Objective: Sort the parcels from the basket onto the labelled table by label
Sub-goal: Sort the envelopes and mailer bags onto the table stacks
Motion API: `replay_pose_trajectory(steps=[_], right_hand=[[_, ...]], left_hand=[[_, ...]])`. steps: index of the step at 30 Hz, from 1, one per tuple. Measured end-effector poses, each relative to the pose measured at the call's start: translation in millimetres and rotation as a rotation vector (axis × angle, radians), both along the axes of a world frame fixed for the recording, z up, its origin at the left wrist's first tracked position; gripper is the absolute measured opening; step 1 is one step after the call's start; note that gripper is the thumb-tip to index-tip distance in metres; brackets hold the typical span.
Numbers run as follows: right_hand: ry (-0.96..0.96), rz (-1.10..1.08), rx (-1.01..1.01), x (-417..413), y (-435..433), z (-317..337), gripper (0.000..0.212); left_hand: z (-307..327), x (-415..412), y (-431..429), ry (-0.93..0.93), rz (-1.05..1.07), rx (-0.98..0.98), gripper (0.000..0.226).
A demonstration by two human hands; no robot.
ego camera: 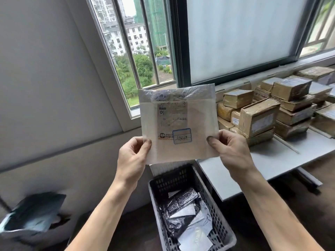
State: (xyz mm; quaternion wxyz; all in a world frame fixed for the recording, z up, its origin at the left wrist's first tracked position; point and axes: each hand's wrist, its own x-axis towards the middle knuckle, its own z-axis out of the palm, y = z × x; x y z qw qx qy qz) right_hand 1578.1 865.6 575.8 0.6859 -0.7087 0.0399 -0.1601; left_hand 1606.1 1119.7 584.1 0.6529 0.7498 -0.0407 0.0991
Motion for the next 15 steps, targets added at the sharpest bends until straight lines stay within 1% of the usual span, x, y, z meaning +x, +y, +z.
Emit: replay_pose_trajectory(steps=[6, 10, 12, 15], right_hand=[[0.046, -0.06, -0.05, -65, 10, -3, 0.021], [0.14, -0.131, -0.065, -114, 1, -13, 0.01], [0.192, -0.15, -0.113, -136, -10, -17, 0.009], [0.288, -0.134, -0.241, -163, -32, -22, 0.008]], left_hand=[[-11, -53, 16, 0.044, -0.084, 0.058, 0.013], [-27, -89, 8, 0.079, -0.16, 0.113, 0.014], [-35, -105, -2, 0.098, -0.192, 0.148, 0.014], [-45, -126, -24, 0.119, -0.229, 0.16, 0.015]])
